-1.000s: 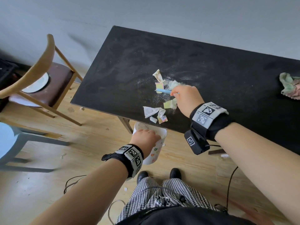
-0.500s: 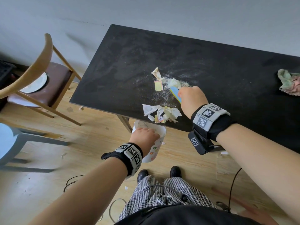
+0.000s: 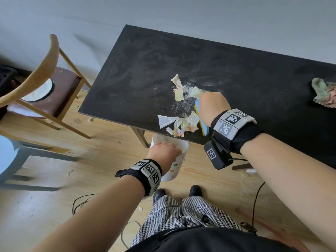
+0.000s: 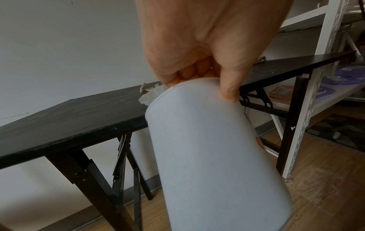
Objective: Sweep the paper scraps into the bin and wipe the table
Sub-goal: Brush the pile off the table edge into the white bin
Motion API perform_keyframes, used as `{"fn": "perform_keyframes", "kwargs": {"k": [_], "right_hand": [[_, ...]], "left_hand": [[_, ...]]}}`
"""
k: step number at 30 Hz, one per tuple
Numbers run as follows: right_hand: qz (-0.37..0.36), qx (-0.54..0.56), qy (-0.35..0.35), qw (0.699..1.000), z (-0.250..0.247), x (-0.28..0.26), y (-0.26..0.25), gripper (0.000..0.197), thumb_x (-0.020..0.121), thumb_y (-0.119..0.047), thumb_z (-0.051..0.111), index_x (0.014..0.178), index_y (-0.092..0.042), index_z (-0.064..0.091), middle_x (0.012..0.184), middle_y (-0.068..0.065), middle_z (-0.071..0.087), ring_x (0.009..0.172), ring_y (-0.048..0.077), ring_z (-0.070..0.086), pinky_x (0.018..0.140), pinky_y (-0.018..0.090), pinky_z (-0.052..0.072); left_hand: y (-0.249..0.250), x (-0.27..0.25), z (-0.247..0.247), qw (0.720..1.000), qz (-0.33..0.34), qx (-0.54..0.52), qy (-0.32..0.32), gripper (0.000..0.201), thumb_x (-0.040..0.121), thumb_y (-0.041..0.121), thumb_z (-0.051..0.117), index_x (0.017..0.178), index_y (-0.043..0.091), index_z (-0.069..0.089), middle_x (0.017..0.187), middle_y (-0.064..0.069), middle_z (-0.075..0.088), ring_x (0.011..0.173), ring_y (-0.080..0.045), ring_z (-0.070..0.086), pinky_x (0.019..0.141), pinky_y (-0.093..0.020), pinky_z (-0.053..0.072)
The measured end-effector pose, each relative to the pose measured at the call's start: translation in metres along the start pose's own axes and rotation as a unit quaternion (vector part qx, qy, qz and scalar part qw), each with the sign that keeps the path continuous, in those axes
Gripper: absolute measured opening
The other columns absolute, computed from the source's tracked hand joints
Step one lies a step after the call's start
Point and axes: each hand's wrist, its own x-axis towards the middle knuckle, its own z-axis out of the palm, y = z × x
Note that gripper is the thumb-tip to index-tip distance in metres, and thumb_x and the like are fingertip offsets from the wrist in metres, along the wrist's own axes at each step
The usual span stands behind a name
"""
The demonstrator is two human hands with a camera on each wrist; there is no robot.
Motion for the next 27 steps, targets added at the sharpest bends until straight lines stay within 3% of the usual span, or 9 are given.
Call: {"fn": "perform_keyframes", "kwargs": {"k": [5,11,16,21,27], "right_hand": [[-0.009,0.017,-0.025,1.0,0.013,-0.006,-0.022,0.019,0.09,-0.004,0.046,0.103,0.004,0.059,0.109,0.021,0.063,0.105,0.034,0.059,0.081,0.036,0.047],[-0.044,0.029,-0.011,0.999,0.021,-0.006,-0.041,0.019,0.091,-0.005,0.045,0.101,0.002,0.059,0.105,0.021,0.063,0.101,0.036,0.059,0.074,0.035,0.044],[-0.054,0.011,0.012,0.998,0.01,0.001,-0.032,0.028,0.092,-0.002,0.043,0.116,-0.001,0.057,0.107,0.019,0.063,0.101,0.037,0.059,0.082,0.04,0.049],[-0.1,-0.032,-0.027,0.994,0.03,0.002,-0.047,0.03,0.094,-0.002,0.042,0.12,-0.004,0.058,0.109,0.018,0.063,0.102,0.035,0.059,0.085,0.041,0.051],[-0.118,0.054,-0.055,0.99,0.046,-0.013,-0.051,0.026,0.094,-0.008,0.048,0.116,-0.008,0.063,0.105,0.019,0.067,0.1,0.036,0.062,0.088,0.041,0.051]], "left_hand": [[-0.004,-0.004,0.003,1.0,-0.007,0.0,0.0,0.034,0.094,0.016,0.054,0.126,0.027,0.054,0.114,0.002,0.055,0.109,-0.022,0.052,0.091,-0.031,0.037],[-0.013,-0.008,0.003,1.0,-0.016,-0.011,0.017,0.033,0.094,0.014,0.051,0.125,0.028,0.054,0.112,0.002,0.055,0.109,-0.021,0.052,0.091,-0.031,0.036],[-0.019,-0.012,0.004,0.999,-0.029,-0.019,0.029,0.032,0.094,0.014,0.051,0.121,0.028,0.056,0.107,0.003,0.055,0.105,-0.02,0.052,0.088,-0.029,0.034],[-0.028,-0.015,0.006,0.998,-0.043,-0.026,0.026,0.034,0.094,0.016,0.052,0.125,0.03,0.053,0.109,0.003,0.055,0.108,-0.02,0.051,0.089,-0.028,0.034],[-0.028,-0.014,0.008,0.998,-0.046,-0.03,0.027,0.036,0.093,0.016,0.053,0.125,0.031,0.055,0.11,0.003,0.056,0.11,-0.021,0.051,0.092,-0.03,0.035]]}}
